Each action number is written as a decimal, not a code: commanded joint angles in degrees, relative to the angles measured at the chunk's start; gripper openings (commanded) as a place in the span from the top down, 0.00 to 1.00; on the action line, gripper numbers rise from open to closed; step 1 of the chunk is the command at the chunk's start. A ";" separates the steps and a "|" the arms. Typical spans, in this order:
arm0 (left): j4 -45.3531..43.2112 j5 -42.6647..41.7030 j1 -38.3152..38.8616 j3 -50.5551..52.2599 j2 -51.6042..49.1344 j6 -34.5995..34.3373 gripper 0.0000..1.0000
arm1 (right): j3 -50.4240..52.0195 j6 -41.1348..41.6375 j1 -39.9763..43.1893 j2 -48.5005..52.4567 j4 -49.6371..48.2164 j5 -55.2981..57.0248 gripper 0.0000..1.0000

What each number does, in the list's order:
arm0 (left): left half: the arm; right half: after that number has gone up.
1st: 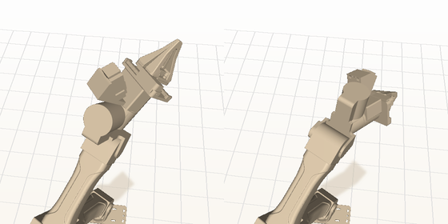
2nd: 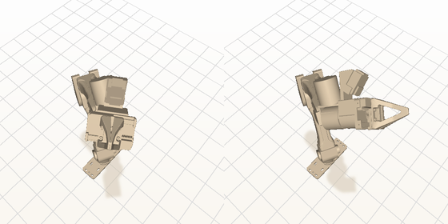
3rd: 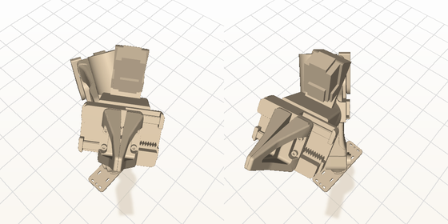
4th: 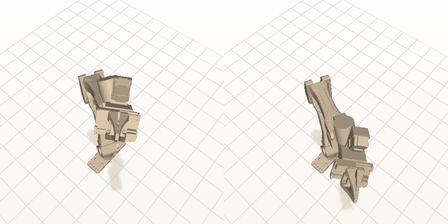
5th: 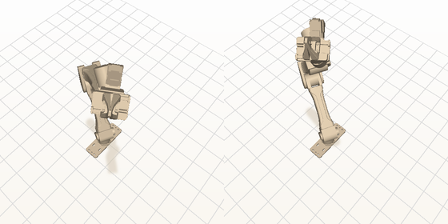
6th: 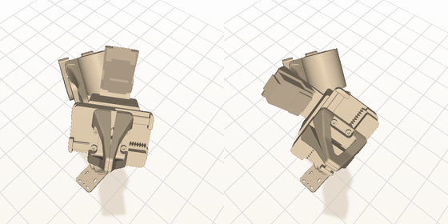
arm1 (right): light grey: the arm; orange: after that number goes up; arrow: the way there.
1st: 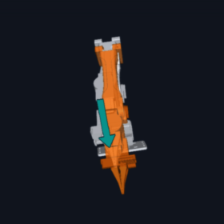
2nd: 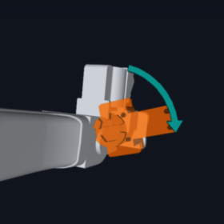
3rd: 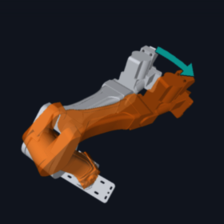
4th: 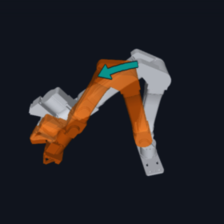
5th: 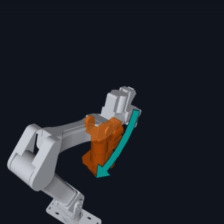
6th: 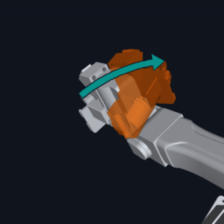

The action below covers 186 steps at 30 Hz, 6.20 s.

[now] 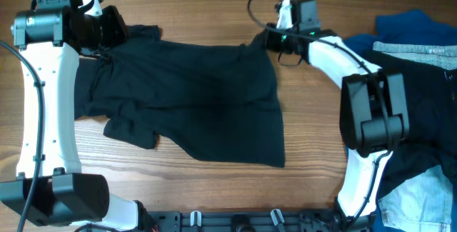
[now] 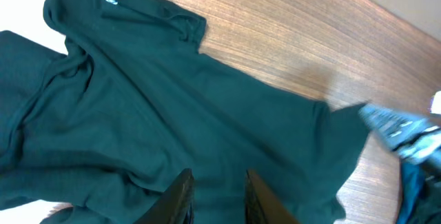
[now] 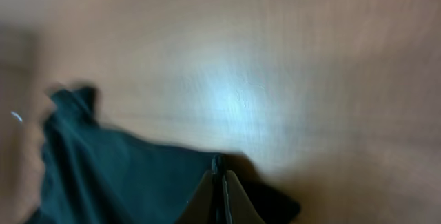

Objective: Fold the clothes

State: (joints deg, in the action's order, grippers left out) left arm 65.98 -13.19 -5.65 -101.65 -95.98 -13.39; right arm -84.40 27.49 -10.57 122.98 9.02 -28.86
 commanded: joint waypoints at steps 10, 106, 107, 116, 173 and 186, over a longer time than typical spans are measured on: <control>1.18 5.35 0.20 -0.22 1.40 1.18 0.63 | -10.54 0.07 17.92 0.63 -1.62 -9.14 0.10; -12.07 2.08 -27.96 50.88 26.56 -7.54 0.45 | 31.74 9.99 -3.98 -41.86 53.68 18.18 0.33; -13.11 2.08 -27.96 50.88 26.56 -7.54 0.45 | 31.71 8.92 -3.98 -41.88 51.52 17.86 0.33; -34.32 2.51 -27.96 50.88 21.64 -6.91 0.61 | 31.10 1.84 -3.98 -41.86 33.18 5.25 0.35; -38.23 9.86 -27.32 25.51 -13.86 -7.63 0.96 | 31.15 5.68 -3.98 -41.81 29.77 12.00 0.27; -24.37 6.19 -29.05 25.51 3.69 -7.63 0.49 | 33.64 11.41 -4.04 -35.76 40.89 11.91 0.26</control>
State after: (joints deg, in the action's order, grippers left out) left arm 38.06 -5.08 -34.61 -75.29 -102.78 -21.50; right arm -52.31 38.70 -14.68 84.27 49.01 -10.92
